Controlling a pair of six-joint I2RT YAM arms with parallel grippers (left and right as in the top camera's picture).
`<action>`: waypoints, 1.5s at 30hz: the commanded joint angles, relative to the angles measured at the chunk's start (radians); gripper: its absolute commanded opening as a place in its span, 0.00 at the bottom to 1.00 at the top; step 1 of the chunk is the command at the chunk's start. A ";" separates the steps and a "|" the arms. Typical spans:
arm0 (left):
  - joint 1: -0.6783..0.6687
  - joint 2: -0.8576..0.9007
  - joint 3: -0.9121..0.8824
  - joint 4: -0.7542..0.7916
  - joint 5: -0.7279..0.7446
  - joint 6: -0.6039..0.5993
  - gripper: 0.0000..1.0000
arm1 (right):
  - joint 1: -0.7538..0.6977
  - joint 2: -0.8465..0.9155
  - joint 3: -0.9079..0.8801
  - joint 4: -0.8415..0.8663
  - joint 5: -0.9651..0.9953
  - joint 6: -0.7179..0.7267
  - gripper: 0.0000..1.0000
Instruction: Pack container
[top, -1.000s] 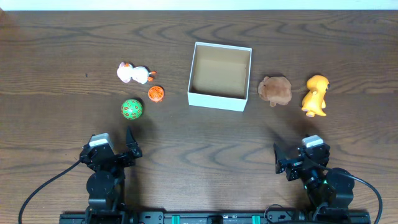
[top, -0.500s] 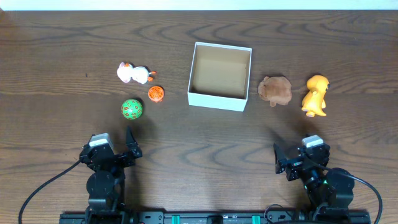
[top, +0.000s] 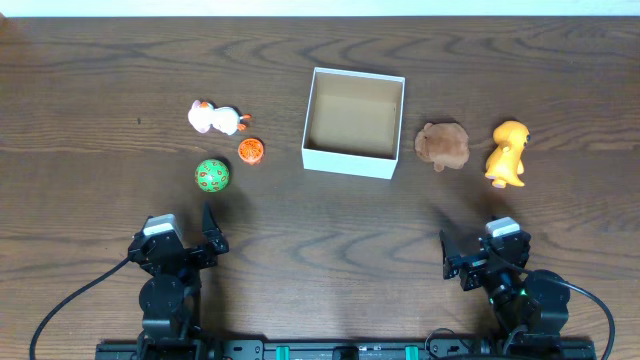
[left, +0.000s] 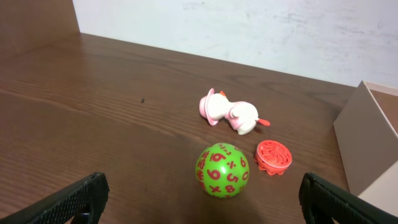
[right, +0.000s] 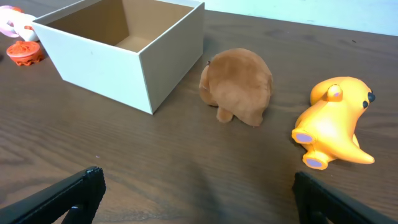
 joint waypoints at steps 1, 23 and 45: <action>0.005 -0.005 -0.028 -0.003 0.006 0.009 0.98 | 0.007 -0.007 -0.006 0.000 0.006 0.001 0.99; 0.004 0.014 0.011 -0.051 0.160 -0.118 0.98 | 0.007 -0.005 -0.003 0.137 -0.208 0.192 0.99; 0.005 0.930 0.869 -0.523 0.171 -0.064 0.98 | 0.007 1.017 0.910 -0.320 0.068 0.044 0.99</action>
